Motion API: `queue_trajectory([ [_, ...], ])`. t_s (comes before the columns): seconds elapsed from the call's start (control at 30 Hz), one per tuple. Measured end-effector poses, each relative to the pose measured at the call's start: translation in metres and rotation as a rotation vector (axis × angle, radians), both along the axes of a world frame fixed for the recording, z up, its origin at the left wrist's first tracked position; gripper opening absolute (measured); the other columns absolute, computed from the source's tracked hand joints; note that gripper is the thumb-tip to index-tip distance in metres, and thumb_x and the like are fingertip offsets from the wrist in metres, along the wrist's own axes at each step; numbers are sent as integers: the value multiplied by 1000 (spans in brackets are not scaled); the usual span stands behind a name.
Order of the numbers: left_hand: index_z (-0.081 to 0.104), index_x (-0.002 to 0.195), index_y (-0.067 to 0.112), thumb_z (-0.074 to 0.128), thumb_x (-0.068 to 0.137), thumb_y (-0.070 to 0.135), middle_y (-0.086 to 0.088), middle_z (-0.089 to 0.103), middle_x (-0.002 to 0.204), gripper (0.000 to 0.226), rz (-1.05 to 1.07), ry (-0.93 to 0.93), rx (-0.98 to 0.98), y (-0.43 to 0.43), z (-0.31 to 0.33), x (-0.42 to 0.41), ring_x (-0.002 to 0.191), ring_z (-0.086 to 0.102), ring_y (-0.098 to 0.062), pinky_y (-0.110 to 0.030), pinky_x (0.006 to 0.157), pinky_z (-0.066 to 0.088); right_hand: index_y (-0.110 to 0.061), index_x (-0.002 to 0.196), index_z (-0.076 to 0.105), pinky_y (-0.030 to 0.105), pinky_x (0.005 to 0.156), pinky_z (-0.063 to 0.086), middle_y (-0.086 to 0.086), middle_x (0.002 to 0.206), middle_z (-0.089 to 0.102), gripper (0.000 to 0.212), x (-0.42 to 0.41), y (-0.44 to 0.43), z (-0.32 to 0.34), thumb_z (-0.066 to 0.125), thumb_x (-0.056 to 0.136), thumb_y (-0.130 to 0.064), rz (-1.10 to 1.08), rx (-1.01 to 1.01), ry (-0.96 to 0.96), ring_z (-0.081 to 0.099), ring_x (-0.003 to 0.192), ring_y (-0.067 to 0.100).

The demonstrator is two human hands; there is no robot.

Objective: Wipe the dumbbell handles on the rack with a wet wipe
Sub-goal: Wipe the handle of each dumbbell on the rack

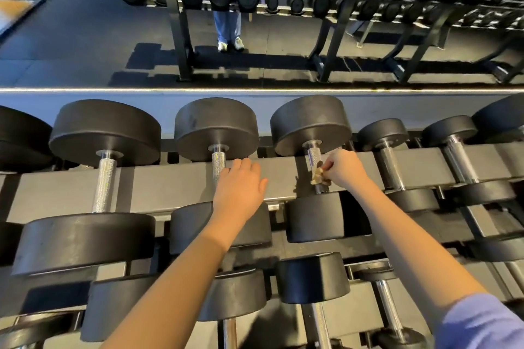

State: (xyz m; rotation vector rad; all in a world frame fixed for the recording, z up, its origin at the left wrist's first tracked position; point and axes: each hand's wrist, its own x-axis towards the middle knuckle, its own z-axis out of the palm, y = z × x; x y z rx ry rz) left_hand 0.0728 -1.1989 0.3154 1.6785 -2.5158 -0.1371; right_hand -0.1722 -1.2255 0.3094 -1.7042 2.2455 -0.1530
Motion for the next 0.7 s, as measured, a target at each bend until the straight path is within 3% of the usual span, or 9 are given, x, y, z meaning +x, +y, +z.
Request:
queue_trajectory([
  [0.13,46,136,16,38,102,29,-3,48,138,38,-80,163,124,0,2,-10,127,43,-19,-34,101,37,-16,77,70,29,69,48,4,82,69,6,-2,17,4,69,81,-11,-59,-116,-129,63,81,19],
  [0.27,49,137,16,47,99,23,-4,52,136,38,8,715,427,-9,1,-46,122,50,-13,-24,100,38,-18,74,68,22,67,49,0,77,68,10,-5,35,9,75,79,-12,-93,-302,-443,63,74,11],
  [0.33,47,138,15,51,98,21,-4,54,135,41,38,884,598,-12,0,-67,120,51,-12,-24,99,40,-19,76,69,25,71,53,0,76,69,12,-8,43,9,76,78,-11,-114,-302,-578,64,72,11],
  [0.4,48,138,15,55,96,20,-3,56,131,43,35,930,658,-14,-2,-88,119,53,-15,-30,99,44,-17,82,71,33,75,56,4,80,70,10,-12,47,11,76,78,-10,-126,-302,-690,66,77,17],
  [0.5,53,134,11,58,94,17,-5,62,124,41,30,1018,688,-17,-7,-111,110,59,-14,-30,96,49,-14,85,73,34,78,56,5,81,71,10,-16,48,15,74,80,-6,-98,-329,-800,68,79,18],
  [0.63,66,114,9,64,89,12,-8,69,106,26,41,1055,594,-22,-14,-127,96,65,-17,-33,90,52,-20,86,73,39,86,55,4,86,73,23,-20,50,16,65,85,1,-70,-297,-888,69,86,20],
  [0.7,70,104,10,66,87,12,-5,71,95,17,94,1077,535,-27,-14,-131,88,66,-14,-30,85,53,-22,97,71,36,93,52,1,95,72,32,-21,52,18,55,88,4,-86,-262,-949,67,96,17],
])
